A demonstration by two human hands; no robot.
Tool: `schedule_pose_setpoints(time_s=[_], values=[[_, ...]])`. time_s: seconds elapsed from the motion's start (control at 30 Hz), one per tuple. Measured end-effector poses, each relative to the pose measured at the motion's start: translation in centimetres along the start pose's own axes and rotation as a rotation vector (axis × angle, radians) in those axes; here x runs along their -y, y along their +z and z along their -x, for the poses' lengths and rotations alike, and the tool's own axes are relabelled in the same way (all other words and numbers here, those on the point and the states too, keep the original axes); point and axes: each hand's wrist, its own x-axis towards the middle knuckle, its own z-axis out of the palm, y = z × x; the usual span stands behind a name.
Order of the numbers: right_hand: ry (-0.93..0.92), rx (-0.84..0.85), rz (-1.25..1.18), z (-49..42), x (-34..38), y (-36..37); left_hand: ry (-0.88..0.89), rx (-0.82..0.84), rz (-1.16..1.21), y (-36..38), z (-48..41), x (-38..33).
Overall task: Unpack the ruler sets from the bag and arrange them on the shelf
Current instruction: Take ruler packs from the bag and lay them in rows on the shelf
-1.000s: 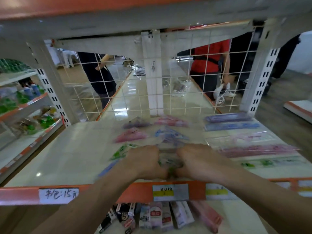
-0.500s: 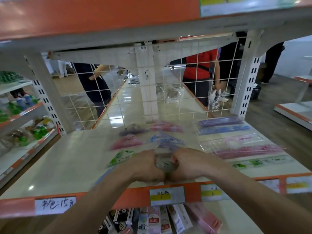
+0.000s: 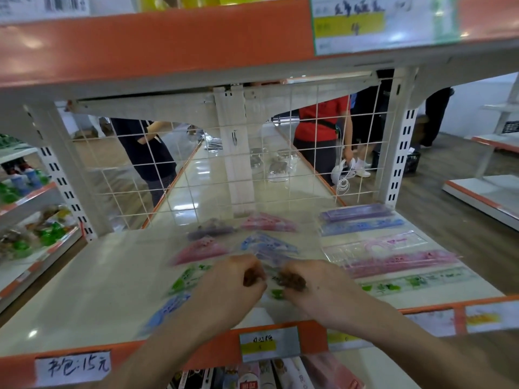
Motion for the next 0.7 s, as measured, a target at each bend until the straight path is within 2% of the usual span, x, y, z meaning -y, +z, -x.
schedule_pose_setpoints(time_s=[0.2,0.47,0.7], values=[[-0.056,-0.048,0.041,0.6,-1.3,1.0,0.023,0.044,-0.086,0.5,0.7,-0.1],[-0.092,-0.072,0.015,0.4,-2.2,0.6,0.103,-0.02,-0.117,0.4,0.1,0.4],[-0.1,-0.061,0.045,-0.2,-3.0,0.6,0.079,0.039,-0.148,0.2,-1.0,0.4]])
